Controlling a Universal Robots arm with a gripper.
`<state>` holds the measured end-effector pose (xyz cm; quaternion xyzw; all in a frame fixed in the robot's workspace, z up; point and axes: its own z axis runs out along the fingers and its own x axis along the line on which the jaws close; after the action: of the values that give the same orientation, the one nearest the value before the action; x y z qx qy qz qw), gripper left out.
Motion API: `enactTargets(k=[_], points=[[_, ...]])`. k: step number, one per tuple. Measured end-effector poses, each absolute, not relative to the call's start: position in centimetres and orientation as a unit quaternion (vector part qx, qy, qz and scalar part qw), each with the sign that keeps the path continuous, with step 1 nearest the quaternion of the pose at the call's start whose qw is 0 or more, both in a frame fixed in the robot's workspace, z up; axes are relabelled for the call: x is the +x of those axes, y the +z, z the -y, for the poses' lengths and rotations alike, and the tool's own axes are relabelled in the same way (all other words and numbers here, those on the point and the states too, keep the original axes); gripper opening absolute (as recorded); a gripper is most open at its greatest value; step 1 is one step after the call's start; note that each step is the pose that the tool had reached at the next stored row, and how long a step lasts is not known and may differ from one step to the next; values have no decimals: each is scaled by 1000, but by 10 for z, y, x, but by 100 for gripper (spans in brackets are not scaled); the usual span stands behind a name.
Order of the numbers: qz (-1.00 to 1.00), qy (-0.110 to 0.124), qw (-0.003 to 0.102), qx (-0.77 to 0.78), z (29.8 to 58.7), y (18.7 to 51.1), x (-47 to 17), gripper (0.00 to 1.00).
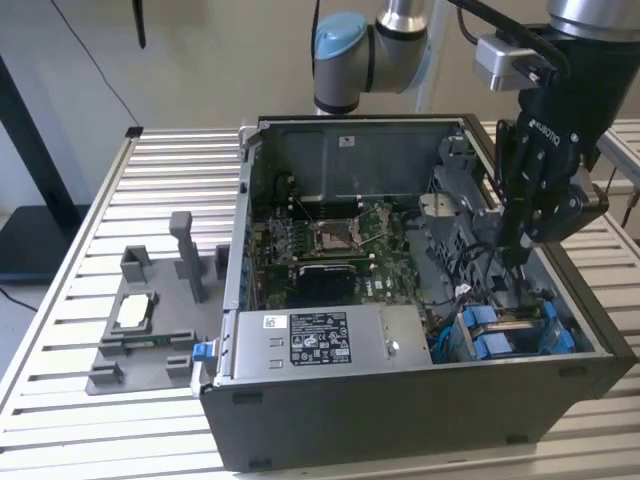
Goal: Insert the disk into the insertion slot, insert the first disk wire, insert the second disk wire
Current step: 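Insert the second disk wire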
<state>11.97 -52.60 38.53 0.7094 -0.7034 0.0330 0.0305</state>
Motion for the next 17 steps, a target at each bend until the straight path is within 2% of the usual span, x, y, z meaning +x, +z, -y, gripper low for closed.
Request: enactTargets(k=[8, 10, 12, 17], points=[[680, 34, 29, 732, 523, 383, 119, 33], [679, 34, 29, 733, 523, 383, 119, 31], [678, 34, 29, 733, 523, 382, 119, 18], [678, 34, 29, 733, 527, 381, 119, 16]])
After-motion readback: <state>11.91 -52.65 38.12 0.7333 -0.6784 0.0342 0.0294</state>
